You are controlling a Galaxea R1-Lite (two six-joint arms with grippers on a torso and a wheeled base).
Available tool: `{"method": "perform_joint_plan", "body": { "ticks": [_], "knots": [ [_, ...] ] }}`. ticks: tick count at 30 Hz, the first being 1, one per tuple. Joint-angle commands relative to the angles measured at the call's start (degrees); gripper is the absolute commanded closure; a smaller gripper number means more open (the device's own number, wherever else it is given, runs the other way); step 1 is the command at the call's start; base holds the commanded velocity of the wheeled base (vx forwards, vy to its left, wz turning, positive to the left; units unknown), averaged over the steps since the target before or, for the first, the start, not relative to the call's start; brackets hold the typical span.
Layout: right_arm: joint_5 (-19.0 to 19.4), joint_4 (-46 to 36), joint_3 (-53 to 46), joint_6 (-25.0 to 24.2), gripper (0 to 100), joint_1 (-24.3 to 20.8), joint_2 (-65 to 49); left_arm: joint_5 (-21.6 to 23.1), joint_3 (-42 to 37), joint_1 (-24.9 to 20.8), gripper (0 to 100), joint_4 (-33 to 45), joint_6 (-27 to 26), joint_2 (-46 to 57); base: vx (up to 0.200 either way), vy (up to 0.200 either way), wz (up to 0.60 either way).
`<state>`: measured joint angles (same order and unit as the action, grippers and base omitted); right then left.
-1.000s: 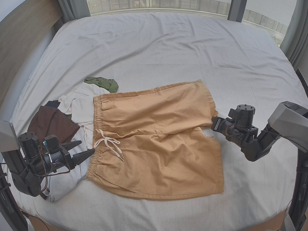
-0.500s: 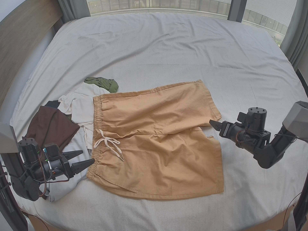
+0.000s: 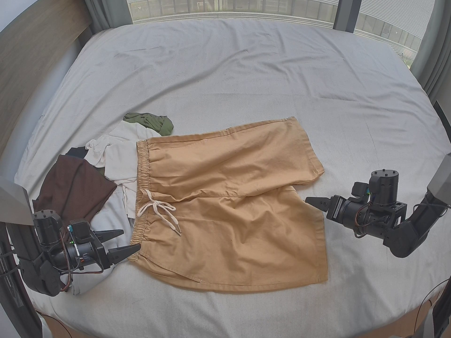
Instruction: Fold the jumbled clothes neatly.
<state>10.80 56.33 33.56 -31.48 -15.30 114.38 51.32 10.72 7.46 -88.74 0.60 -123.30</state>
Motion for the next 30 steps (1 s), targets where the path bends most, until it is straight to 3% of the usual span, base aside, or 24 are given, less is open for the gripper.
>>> {"method": "perform_joint_plan", "body": {
  "ticks": [1,7,10,14,30],
  "knots": [
    [1.6,3.7,0.4,-2.1,0,0.0,4.6,0.0,0.1,0.0,0,0.0,0.0,-0.5,0.0,0.0,0.0],
    [3.5,11.3,0.3,-6.1,0,-0.2,8.7,0.0,0.1,0.0,0,0.0,0.0,-0.5,0.0,0.0,0.0],
    [6.6,18.3,-1.3,-10.4,0,-1.2,9.2,0.0,0.2,0.1,0,0.0,0.0,-0.5,0.0,0.0,0.0],
    [9.1,20.1,-2.7,-13.3,0,-2.1,8.8,0.0,0.4,0.1,0,0.0,0.0,-0.6,0.0,0.0,0.0],
    [10.6,19.5,-4.5,-13.3,0,-2.4,6.7,0.1,0.5,0.1,0,0.0,-0.1,-1.0,0.0,0.0,0.0]
  ]
}}
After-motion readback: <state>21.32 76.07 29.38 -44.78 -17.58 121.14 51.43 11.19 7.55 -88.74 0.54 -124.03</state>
